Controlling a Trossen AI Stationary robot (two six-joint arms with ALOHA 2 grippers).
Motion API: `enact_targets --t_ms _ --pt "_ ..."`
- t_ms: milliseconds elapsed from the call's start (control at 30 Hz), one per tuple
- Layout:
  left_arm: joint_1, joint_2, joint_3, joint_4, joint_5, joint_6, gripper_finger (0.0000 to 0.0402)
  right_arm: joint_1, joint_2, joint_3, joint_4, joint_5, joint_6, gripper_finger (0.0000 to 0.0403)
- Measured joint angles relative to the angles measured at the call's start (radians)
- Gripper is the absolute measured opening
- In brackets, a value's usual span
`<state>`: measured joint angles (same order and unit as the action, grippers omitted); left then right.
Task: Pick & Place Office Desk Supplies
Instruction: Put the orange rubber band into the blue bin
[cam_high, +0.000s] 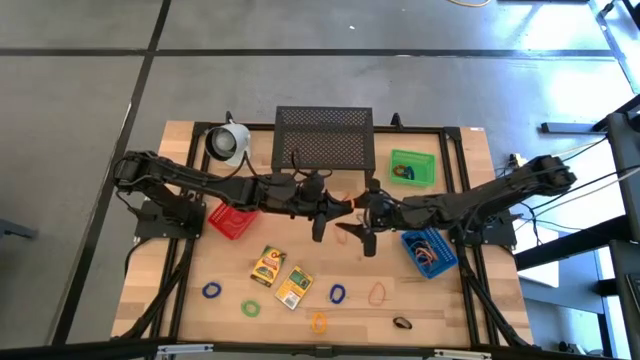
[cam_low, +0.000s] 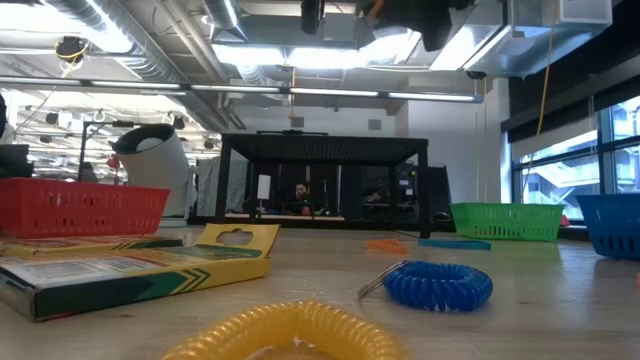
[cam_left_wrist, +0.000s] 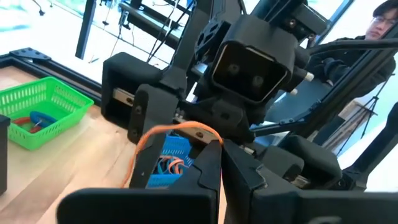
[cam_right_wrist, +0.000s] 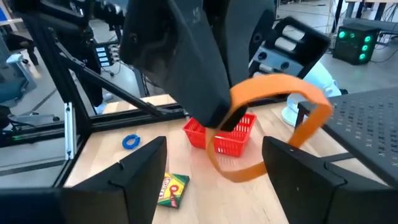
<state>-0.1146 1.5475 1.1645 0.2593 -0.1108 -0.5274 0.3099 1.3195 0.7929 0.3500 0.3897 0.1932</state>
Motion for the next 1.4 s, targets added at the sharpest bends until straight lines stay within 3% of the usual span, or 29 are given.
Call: enact_targets --t_ms 200,500,667,967,1133,1400 --pt "0.000 0.000 0.000 -0.001 0.000 0.026 0.0004 0.000 0.017 0.000 -0.001 0.001 0.005 0.0211" --pt "0.000 0.000 0.000 -0.002 0.000 0.060 0.0004 0.000 0.017 0.000 -0.012 0.003 0.032 0.0014" --pt "-0.001 0.000 0.000 -0.034 0.000 0.055 0.0031 0.000 0.016 0.000 -0.023 -0.004 0.069 0.0006" --pt "-0.001 0.001 0.000 -0.177 0.007 0.015 0.0169 -0.001 -0.092 0.000 -0.291 -0.030 0.206 0.0003" --pt "-0.001 -0.005 0.000 -0.207 0.008 0.015 0.0208 0.001 -0.189 0.000 -0.511 -0.180 0.349 0.0003" --pt "-0.017 0.000 0.000 -0.436 -0.010 -0.066 0.0204 0.063 -0.299 0.000 -0.987 -0.434 0.593 0.0002"
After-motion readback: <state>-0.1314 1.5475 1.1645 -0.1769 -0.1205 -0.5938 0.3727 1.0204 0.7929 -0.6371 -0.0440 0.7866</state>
